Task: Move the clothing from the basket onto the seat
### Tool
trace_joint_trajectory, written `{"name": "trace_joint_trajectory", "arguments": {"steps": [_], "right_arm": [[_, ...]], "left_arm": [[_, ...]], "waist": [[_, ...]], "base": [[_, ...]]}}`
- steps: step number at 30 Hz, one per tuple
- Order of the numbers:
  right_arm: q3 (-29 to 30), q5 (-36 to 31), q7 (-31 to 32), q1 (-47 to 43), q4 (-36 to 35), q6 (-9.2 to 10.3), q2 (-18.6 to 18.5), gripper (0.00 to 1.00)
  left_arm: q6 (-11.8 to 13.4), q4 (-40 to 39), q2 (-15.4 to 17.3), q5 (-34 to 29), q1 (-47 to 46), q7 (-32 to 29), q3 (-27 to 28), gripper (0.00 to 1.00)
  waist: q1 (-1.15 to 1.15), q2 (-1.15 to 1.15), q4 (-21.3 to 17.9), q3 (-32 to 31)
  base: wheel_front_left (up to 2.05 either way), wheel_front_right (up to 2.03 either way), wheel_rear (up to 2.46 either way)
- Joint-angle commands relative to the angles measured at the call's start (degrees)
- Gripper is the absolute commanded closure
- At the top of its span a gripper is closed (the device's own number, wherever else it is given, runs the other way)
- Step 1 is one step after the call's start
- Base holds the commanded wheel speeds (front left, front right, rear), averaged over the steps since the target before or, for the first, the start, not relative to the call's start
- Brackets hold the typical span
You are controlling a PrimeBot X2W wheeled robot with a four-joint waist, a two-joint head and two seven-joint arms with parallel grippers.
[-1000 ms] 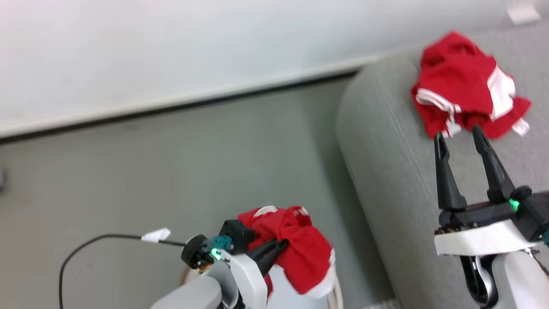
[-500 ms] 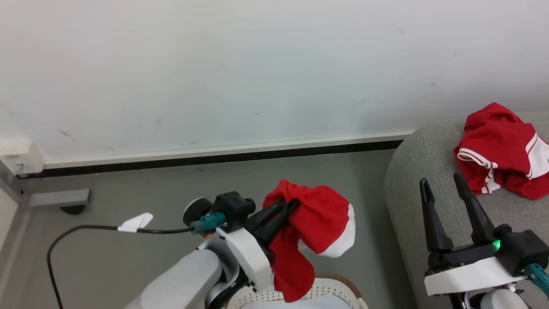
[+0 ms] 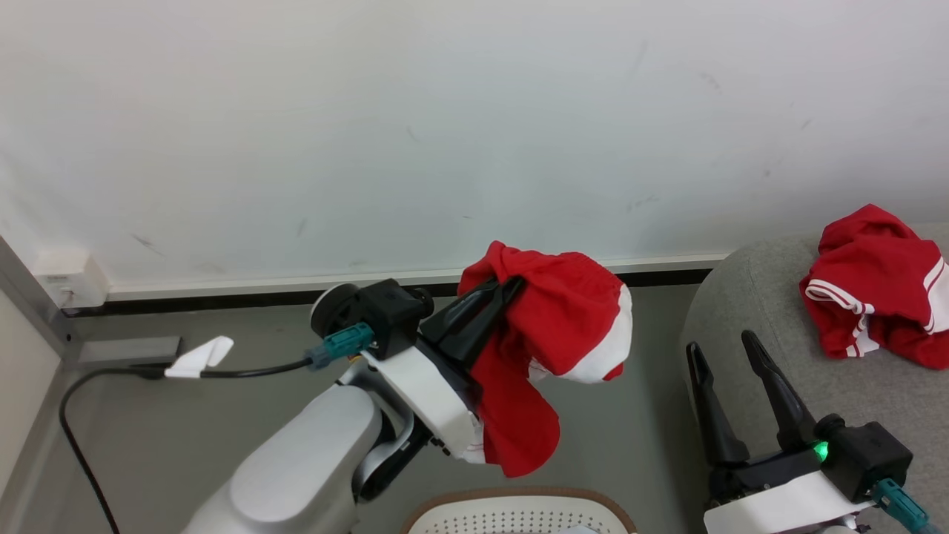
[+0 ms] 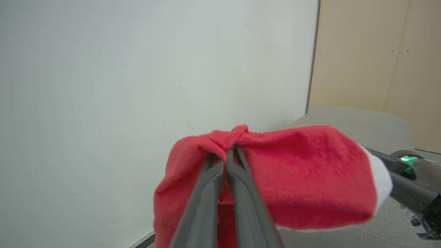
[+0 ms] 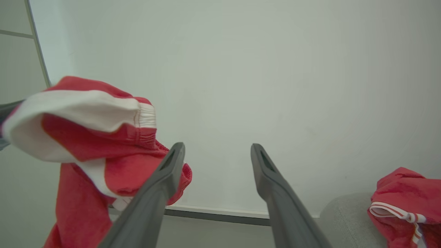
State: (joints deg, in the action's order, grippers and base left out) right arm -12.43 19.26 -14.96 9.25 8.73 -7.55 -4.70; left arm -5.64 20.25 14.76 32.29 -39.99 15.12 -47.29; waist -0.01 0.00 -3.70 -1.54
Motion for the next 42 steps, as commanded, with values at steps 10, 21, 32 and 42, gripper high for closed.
{"name": "trace_joint_trajectory", "arguments": {"steps": [10, 21, 32, 42], "right_arm": [[-4.9, 0.2, -0.1, 0.5, 0.2, 0.14, -2.5, 0.00], [-15.2, 0.4, -0.1, 4.0, 3.6, 0.14, -5.4, 0.00], [-18.4, -3.6, -0.1, 8.0, 11.2, 0.14, -3.8, 0.00], [-17.5, -5.3, -0.1, 10.5, 17.9, 0.14, -1.5, 0.00]], "left_arm": [[0.2, 0.0, -0.5, -0.6, 0.6, 0.0, 0.7, 1.00], [-0.4, 2.0, -2.1, -0.1, 1.5, 0.0, 0.6, 1.00], [-1.3, 4.0, -4.5, -0.8, 1.8, 0.0, -1.9, 1.00], [-1.8, 4.6, -7.4, -0.2, 1.8, 0.0, -6.6, 1.00]], "waist": [[0.01, 0.00, -0.1, 0.2], [0.01, 0.00, 1.3, 0.3], [0.01, 0.00, 5.0, -0.2], [0.01, 0.00, 9.3, -1.3]], "base": [[0.00, 0.00, 0.00], [0.00, 0.00, 0.00], [0.00, 0.00, 0.00], [0.00, 0.00, 0.00]]}}
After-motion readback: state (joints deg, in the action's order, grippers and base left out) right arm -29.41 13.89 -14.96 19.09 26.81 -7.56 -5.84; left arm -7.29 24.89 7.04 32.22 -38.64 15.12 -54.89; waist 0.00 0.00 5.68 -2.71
